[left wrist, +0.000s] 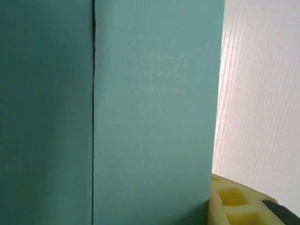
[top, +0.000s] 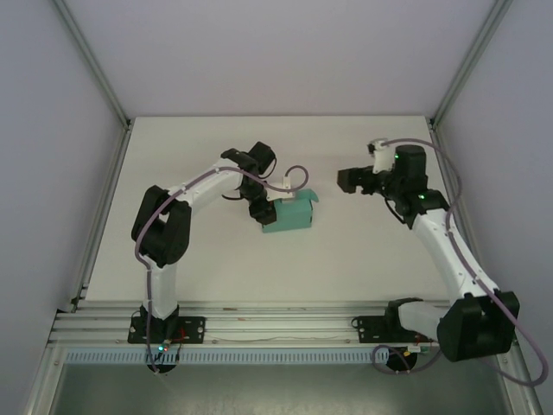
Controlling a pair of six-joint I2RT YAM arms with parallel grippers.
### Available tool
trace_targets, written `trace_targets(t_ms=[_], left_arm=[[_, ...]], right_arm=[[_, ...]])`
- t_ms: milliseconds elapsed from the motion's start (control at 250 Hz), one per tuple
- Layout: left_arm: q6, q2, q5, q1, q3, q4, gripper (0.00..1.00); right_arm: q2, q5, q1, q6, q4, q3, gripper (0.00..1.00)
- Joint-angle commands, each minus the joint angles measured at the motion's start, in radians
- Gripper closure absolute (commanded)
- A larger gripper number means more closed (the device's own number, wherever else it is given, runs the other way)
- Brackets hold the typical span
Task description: Assemble paper box
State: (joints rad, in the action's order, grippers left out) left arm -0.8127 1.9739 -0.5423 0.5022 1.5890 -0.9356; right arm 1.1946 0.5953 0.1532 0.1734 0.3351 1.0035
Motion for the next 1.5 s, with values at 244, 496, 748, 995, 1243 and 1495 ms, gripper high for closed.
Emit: trace_targets(t_ms=[244, 496, 748, 995, 1243, 1495], left_arm=[[-0.022, 0.032, 0.025, 0.015, -0.003, -0.048, 0.63], [-0.037, 0.035, 0.027, 0.016, 0.005, -0.058, 0.63], [-0.036, 0.059, 0.014, 0.015, 0.038, -0.074, 0.63], [-0.031, 0.062, 0.027, 0.015, 0.048, -0.076, 0.63], [0.017, 0.059, 0.032, 0.015, 0.043, -0.03, 0.62], [0.029, 0.056, 0.019, 0.015, 0.029, -0.009, 0.62]], right_arm=[[0.272, -0.008, 0.176, 0.213, 0.242, 0.182, 0.27], [0.412, 0.03, 0.206, 0.268, 0.349, 0.295, 0.49], [0.45, 0.049, 0.214, 0.281, 0.366, 0.327, 0.71], [0.461, 0.031, 0.214, 0.251, 0.358, 0.329, 0.93], [0.37, -0.085, 0.238, -0.002, 0.197, 0.228, 1.0], [0.227, -0.102, 0.283, -0.209, -0.086, -0.011, 1.0]])
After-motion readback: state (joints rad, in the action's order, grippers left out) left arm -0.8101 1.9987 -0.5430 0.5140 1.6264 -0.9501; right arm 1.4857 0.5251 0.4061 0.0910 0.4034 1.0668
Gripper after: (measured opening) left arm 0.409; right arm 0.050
